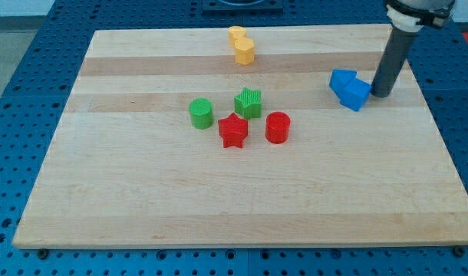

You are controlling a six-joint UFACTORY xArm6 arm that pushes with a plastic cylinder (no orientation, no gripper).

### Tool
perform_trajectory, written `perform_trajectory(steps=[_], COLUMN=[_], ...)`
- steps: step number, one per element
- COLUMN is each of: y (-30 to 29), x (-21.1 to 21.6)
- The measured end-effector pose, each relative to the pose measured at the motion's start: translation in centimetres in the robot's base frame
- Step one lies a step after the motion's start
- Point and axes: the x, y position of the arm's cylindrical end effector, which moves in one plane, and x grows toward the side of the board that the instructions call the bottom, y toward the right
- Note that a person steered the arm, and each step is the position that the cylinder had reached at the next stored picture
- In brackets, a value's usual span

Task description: Move the blue cube beside the red circle

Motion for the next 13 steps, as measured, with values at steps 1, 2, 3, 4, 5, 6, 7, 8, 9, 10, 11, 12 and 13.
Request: perform_trajectory(steps=[1, 2, 3, 4, 5, 6, 7, 8, 9, 10, 11, 12, 13], y=[-0.1, -0.6, -1.3, -0.9, -0.7, -1.1, -2.3, -4.2, -6.1, -7.3, -8.3, -9.3, -9.8], x=[0.9, 2.2, 2.2, 1.1, -0.4, -0.4, 0.2, 1.6, 2.9, 3.1, 3.1, 3.1, 3.1])
